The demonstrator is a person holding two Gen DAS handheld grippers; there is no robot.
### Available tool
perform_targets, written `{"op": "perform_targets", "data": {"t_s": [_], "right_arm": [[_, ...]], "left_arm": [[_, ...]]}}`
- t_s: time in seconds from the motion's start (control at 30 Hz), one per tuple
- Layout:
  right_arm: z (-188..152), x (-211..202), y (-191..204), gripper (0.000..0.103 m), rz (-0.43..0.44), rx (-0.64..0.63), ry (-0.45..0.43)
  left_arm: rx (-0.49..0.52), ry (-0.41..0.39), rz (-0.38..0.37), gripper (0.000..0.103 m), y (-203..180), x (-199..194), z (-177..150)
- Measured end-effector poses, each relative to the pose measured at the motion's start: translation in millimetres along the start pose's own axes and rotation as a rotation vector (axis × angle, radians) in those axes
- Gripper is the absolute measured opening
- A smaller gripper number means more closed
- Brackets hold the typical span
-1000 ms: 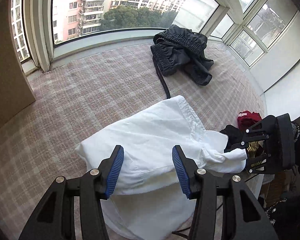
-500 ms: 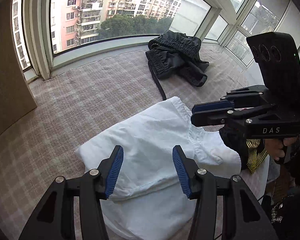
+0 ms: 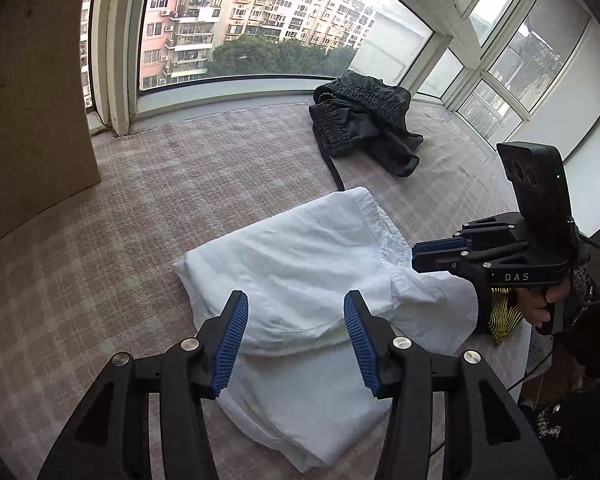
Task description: Fold clothes
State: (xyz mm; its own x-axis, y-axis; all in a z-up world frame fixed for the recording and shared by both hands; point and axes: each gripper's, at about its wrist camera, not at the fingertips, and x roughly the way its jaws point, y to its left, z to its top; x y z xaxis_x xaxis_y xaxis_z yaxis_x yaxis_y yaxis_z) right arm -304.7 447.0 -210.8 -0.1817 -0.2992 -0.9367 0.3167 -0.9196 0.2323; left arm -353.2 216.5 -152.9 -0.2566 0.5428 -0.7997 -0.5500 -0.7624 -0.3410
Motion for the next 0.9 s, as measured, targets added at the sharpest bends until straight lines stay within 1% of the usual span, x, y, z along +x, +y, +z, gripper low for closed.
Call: {"op": "perform_targets", "data": {"t_s": [0.07,0.1,0.13,0.17,0.2,0.23,0.27,0.3,0.33,0.37,0.4,0.47,0.57,0.6,0.63,0.7,0.77,0.83,0.9], "right_arm": [[-5.1,-1.9,-4.8,0.017,0.015,0.023,-0.004],[-3.1,-7.2,-10.3,0.017,0.033,0.053,0.018],[-0.1,-16.3,-17.7,0.017,0.048,0.088,0.013],[3.1,-27.8,-26.9,0.018,0.04,0.119,-0.022],[6.3,-39.8,-36.6,0.029,0.021,0.149,-0.067],[9.3,-47.6,-46.1,0.04,-0.024,0.177,-0.107],[12.4,-53.5,-55.5,0.067,-0.079,0.204,-0.147],[15.3,-54.9,-63.9,0.074,-0.117,0.234,-0.173],[19.0,-50.9,-71.9,0.074,-0.11,0.263,-0.174],[23.2,-45.4,-80.0,0.074,-0.086,0.292,-0.167],[26.1,-37.7,-85.5,0.074,-0.062,0.318,-0.153],[30.8,-20.6,-93.9,0.074,-0.011,0.369,-0.116],[28.8,1.9,-94.5,0.074,0.02,0.405,-0.073],[28.5,6.8,-91.8,0.078,0.02,0.396,-0.073],[29.7,8.3,-85.9,0.08,-0.003,0.367,-0.082],[32.1,10.2,-71.8,0.084,-0.069,0.29,-0.074],[33.6,10.4,-60.3,0.085,-0.122,0.234,-0.068],[33.8,7.4,-53.6,0.086,-0.15,0.218,-0.079],[34.8,2.5,-48.8,0.085,-0.14,0.2,-0.095]], "left_arm": [[-0.023,0.056,0.022,0.05,3.2,21.0,-10.9],[-0.044,0.085,0.028,0.05,6.5,31.2,-16.7],[-0.071,0.11,0.029,0.049,11.7,39.8,-23.1],[-0.084,0.118,0.033,0.048,14.2,42.9,-28.8],[-0.097,0.105,0.043,0.046,14.8,37.4,-32.1],[-0.121,0.086,0.052,0.046,15.5,27.8,-33.5],[-0.148,0.058,0.064,0.047,16.5,16.5,-35.1],[-0.182,0.015,0.079,0.05,18.4,2.5,-37.0],[-0.223,-0.023,0.086,0.059,22.0,-9.2,-38.1],[-0.271,-0.046,0.085,0.063,27.3,-17.6,-38.3],[-0.316,-0.059,0.085,0.071,32.4,-23.3,-37.9],[-0.371,-0.031,0.103,0.073,39.3,-20.7,-33.6],[-0.409,0.024,0.134,0.074,44.7,-3.3,-29.0],[-0.421,0.039,0.138,0.074,46.9,3.7,-27.8],[-0.433,0.053,0.14,0.074,49.1,10.9,-26.8],[-0.458,0.078,0.142,0.074,53.1,25.6,-26.8],[-0.487,0.107,0.153,0.074,55.3,38.1,-29.6],[-0.501,0.125,0.14,0.074,52.9,46.7,-31.7],[-0.475,0.139,0.147,0.074,44.2,51.4,-31.0]]}}
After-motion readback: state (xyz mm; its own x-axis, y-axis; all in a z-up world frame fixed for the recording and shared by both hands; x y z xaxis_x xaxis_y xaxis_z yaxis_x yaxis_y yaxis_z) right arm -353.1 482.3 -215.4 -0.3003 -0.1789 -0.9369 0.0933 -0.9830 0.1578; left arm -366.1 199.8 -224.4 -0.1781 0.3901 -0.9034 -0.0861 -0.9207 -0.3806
